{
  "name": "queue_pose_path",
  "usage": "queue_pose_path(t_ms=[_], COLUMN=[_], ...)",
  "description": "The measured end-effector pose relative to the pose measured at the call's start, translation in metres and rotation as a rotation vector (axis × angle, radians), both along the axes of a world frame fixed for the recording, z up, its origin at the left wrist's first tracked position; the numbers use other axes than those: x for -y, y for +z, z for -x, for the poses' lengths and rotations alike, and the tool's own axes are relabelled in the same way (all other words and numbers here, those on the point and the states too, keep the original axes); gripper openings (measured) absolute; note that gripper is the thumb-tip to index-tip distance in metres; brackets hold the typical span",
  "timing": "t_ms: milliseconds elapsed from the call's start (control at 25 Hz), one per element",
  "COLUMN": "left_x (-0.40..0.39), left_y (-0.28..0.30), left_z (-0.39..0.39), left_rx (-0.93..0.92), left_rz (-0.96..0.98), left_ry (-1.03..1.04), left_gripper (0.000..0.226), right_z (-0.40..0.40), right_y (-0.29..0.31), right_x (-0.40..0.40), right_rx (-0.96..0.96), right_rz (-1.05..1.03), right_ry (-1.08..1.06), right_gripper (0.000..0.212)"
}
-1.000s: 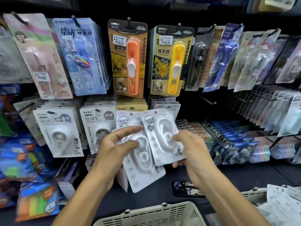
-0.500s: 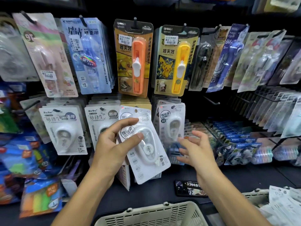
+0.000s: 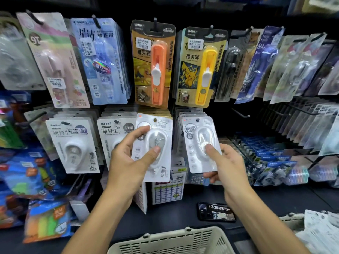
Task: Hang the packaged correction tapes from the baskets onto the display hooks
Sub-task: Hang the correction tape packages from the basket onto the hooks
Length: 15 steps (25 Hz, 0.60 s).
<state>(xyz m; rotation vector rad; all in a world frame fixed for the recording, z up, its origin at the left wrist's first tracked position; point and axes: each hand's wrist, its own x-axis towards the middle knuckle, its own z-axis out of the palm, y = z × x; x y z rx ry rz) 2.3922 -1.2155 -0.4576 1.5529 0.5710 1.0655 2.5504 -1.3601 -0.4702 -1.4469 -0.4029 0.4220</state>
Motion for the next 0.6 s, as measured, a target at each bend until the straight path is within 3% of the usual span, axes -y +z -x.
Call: queue_pose_path(t_ms=[80, 200, 320, 440, 520, 600], left_x=[0.0, 0.004, 0.004, 0.009, 0.013, 0.005], left_y=[0.002, 0.001, -0.002, -0.004, -0.004, -0.003], left_z=[0.0, -0.003, -0.008, -0.017, -0.022, -0.025], left_rx=[0.019, 0.024, 0.007, 0.028, -0.038, -0.264], left_rz=[0.009, 0.03, 0.062, -0.002, -0.149, -0.468], left_ry=[0.008, -0.014, -0.057, -0.182, -0.2, -0.053], left_gripper=[0.045, 0.045, 0.055, 0.06, 0.056, 0.057], right_z=[-0.004, -0.002, 0.01, 0.03, 0.03, 0.019], right_y=[-0.001, -0.003, -0.009, -0.012, -0.01, -0.005], right_x=[-0.003, -0.008, -0.011, -0.019, -0.024, -0.022], right_rx=[-0.009, -0.182, -0.087, 0.017, 0.062, 0.061], right_rz=[0.002, -0.038, 0.01, -0.142, -0.202, -0.218], right_ry=[-0.058, -0.009, 0.141, 0.407, 0.364, 0.195], right_gripper=[0.035, 0.068, 0.051, 0.047, 0.041, 0.03])
